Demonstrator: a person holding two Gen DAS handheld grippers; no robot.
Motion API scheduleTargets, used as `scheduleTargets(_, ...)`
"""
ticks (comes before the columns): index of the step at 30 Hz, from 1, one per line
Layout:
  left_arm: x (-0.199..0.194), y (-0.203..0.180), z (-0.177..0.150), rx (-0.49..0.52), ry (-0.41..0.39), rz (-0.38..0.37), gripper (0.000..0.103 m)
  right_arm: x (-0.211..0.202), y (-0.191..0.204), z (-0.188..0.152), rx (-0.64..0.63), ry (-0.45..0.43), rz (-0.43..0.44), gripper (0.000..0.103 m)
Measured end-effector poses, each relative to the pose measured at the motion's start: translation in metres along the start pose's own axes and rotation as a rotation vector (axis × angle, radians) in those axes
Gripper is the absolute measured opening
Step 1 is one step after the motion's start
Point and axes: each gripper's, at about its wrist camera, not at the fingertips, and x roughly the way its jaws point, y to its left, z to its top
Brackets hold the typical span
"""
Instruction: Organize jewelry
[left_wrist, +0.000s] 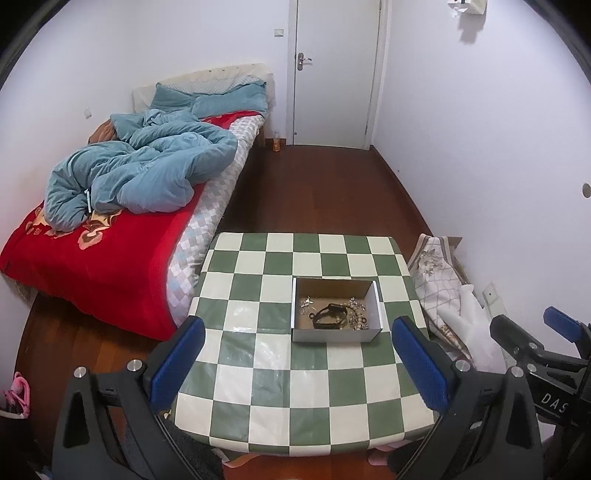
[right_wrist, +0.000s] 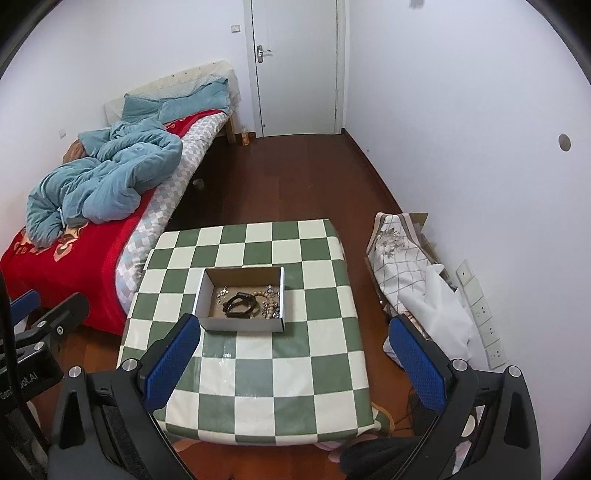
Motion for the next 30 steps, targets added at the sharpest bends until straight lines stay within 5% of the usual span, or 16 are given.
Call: scheduleTargets(30, 0.037, -0.002, 0.010, -0.014, 0.074, 0.063, 0.103, 0.048, 0.014, 0.025, -0.039, 0.064, -0.022, 0.103)
